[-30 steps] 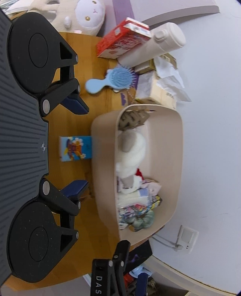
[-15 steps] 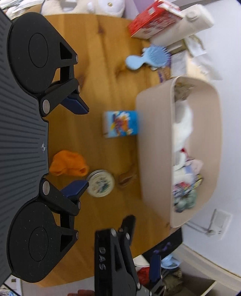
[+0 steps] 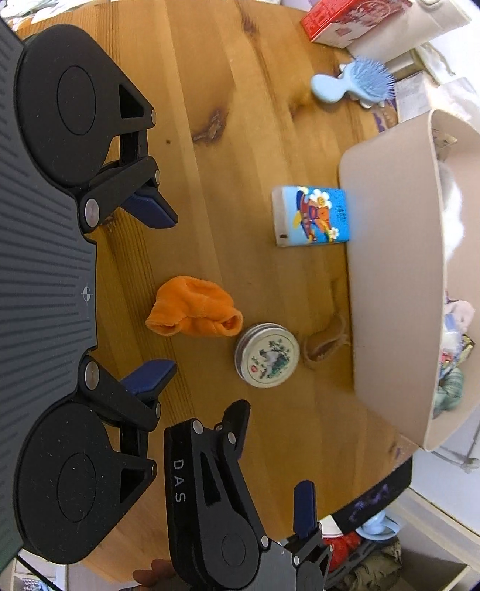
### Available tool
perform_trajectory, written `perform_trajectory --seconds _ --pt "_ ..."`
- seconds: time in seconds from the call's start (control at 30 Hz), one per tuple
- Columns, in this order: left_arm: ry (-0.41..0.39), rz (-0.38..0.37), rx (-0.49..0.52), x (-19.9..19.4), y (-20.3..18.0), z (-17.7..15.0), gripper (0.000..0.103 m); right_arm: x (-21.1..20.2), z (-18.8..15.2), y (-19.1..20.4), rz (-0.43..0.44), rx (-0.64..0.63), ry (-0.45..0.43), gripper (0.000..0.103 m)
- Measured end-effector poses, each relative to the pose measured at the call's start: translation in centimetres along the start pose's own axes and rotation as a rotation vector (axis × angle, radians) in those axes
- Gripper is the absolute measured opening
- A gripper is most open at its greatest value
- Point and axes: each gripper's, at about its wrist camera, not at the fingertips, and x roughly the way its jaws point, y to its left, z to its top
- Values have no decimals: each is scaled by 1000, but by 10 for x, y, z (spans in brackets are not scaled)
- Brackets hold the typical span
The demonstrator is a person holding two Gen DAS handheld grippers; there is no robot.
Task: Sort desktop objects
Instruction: 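Withdraw both tools toward the orange sock and round tin, then grasp the orange sock with the left tool while the right tool grasps the round tin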
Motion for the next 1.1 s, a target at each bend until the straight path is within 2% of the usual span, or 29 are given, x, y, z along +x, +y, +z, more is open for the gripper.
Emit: perform_trajectory --seconds 0.23,0.47,0.63,0.87,0.93,1.0,1.03,1.1 --pt "12 1 -15 17 5 4 79 14 1 -4 88 28 -27 103" --pt "2 23 -23 29 9 8 78 33 10 1 102 1 2 102" --pt "-11 16 -9 33 12 10 68 41 17 3 141 0 8 99" --pt "-47 14 42 32 17 10 55 49 24 10 176 5 13 90" --pt "-63 21 68 31 15 10 49 51 25 14 188 8 15 85" --pt "-78 21 99 31 12 9 38 53 25 16 205 18 18 77" --pt "-81 15 110 32 10 9 35 54 24 17 215 23 20 77" --pt "-83 0 122 32 9 9 27 53 24 20 206 15 11 67"
